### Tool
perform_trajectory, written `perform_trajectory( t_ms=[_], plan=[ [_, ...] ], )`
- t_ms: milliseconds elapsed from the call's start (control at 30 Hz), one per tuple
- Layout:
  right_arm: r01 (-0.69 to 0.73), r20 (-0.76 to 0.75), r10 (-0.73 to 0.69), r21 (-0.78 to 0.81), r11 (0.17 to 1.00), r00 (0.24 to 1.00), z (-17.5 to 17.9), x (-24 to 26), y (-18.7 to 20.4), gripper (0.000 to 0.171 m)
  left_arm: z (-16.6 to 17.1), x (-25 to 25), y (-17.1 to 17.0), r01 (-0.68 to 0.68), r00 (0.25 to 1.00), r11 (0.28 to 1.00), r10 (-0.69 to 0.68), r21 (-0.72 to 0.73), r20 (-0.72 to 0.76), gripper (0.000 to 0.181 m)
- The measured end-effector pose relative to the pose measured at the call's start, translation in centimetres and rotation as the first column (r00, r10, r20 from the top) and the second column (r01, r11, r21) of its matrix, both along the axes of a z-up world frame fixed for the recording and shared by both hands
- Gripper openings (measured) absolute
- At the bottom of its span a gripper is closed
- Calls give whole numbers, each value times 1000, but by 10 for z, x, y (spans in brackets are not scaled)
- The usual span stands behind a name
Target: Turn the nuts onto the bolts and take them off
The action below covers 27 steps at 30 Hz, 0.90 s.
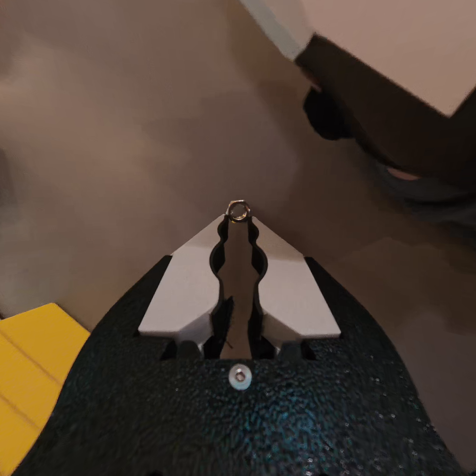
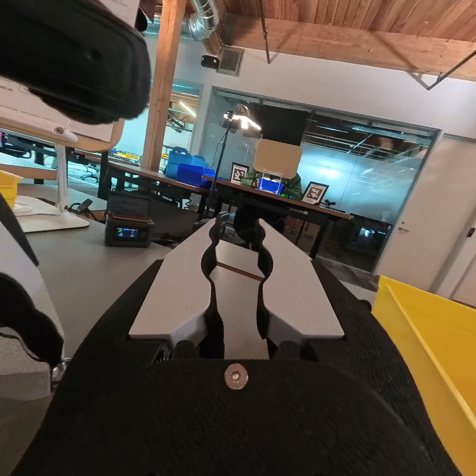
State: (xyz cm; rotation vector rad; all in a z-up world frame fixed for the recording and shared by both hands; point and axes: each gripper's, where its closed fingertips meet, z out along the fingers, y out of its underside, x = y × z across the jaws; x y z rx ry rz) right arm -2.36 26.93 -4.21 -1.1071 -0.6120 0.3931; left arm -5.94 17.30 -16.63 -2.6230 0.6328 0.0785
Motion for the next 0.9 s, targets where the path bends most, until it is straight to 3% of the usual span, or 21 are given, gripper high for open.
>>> perform_trajectory(
  t_ms=[33, 167, 233, 300, 433, 500, 567, 633, 667, 733, 833, 900],
  plan=[
    [-4, 8, 4, -5, 1000, 1000, -2, -3, 1, 26, -1, 0, 3, -18, 1000, 1000, 18, -6, 9, 13],
    [-21, 28, 21, 9, 1000, 999, -2, -8, -3, 26, -5, 10, 15, -35, 994, 999, 34, 7, 101, 13],
    [-34, 18, 34, 0, 999, 999, -2, -8, -4, 27, -5, 10, 19, -72, 990, 996, 66, 46, 128, 34],
    [-115, -38, 115, -6, 993, 993, 4, -10, -12, 31, 8, 4, 21, -122, 983, 978, 97, 166, 156, 52],
    [-278, -90, 275, -20, 960, 957, 9, -19, -29, 33, 54, -23, 0, -288, 941, 840, 160, 460, 297, 58],
    [-448, -23, 448, -90, 890, 894, -1, -42, -47, 24, 50, -33, -21, -336, 922, 815, 180, 472, 344, 63],
    [-615, 71, 653, -273, 740, 754, -21, -70, -72, 24, 33, -37, -40, -335, 919, 845, 195, 418, 342, 71],
    [-663, 95, 793, -494, 563, 602, -44, -86, -95, 29, 20, -38, -53, -323, 924, 860, 195, 396, 330, 74],
    [-649, 96, 821, -565, 510, 562, -52, -90, -102, 29, 17, -38, -56, -315, 927, 860, 187, 402, 326, 74],
    [-579, 160, 845, -663, 475, 510, -73, -95, -113, 29, 10, -39, -60, -304, 930, 865, 179, 399, 320, 74],
    [-482, 276, 829, -706, 518, 487, -96, -101, -120, 26, 4, -42, -64, -303, 931, 868, 182, 392, 317, 74],
    [-477, 244, 847, -737, 479, 473, -102, -107, -129, 24, 3, -43, -64, -304, 929, 868, 180, 392, 323, 74]
  ],
)
